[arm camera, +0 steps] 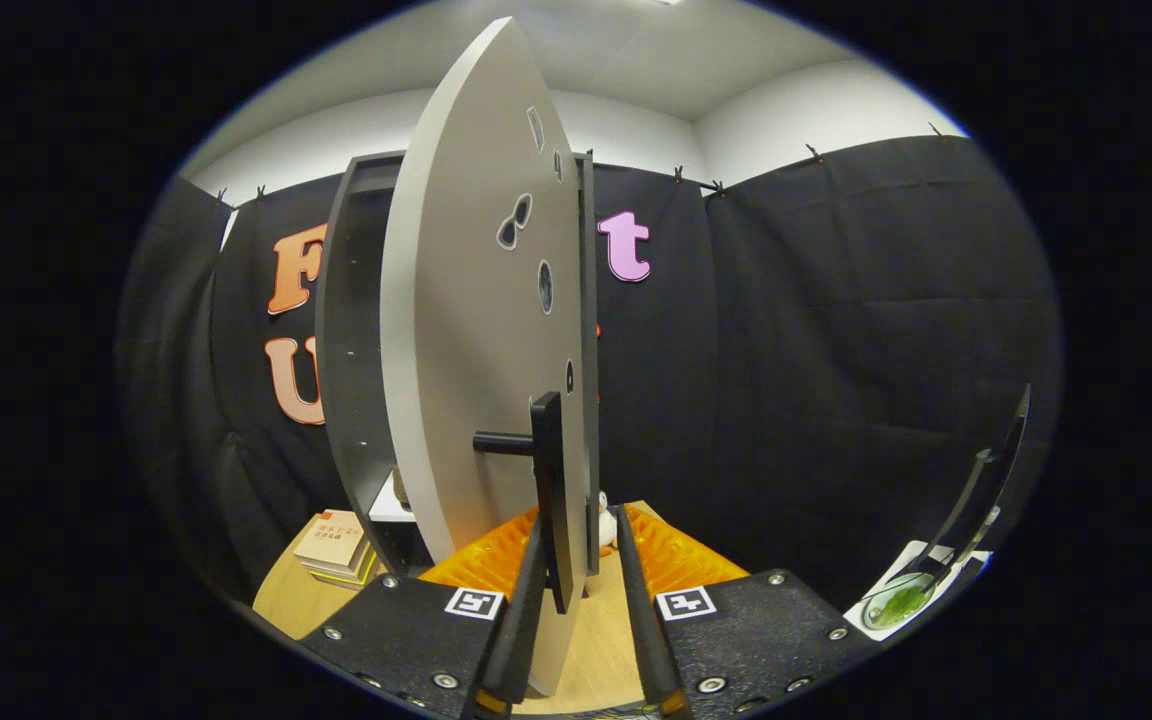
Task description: Open the shoe cabinet door, grab the shoes and put them into the shoe cabinet, then close the shoe cabinet door.
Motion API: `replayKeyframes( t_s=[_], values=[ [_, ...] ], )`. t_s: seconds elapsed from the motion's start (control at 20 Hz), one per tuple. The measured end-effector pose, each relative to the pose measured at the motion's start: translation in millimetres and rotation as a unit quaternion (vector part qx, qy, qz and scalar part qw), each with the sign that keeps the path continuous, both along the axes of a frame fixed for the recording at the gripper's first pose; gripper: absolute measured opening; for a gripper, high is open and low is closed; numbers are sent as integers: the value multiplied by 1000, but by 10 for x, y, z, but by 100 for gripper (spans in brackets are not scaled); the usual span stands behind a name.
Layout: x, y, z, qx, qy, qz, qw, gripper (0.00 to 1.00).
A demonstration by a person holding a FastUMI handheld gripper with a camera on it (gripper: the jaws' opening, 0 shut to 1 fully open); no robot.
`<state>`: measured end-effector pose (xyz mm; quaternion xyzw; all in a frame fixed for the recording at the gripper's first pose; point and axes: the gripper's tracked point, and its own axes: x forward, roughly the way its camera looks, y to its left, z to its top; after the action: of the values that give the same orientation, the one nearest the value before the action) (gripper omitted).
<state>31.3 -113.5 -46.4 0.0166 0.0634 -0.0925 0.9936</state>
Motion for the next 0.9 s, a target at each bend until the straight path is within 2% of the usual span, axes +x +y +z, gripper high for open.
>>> replayKeyframes(
  t_s=[0.35, 0.65, 0.7, 0.9],
  values=[
    [-45, -261, -1, -3, 4, -15, 1000, 48],
    [-94, -419, -56, 23, 15, -10, 1000, 49],
    [-119, -435, -58, 19, 17, -8, 1000, 52],
    [-208, -510, -42, 1, 17, -16, 1000, 54]
  ],
)
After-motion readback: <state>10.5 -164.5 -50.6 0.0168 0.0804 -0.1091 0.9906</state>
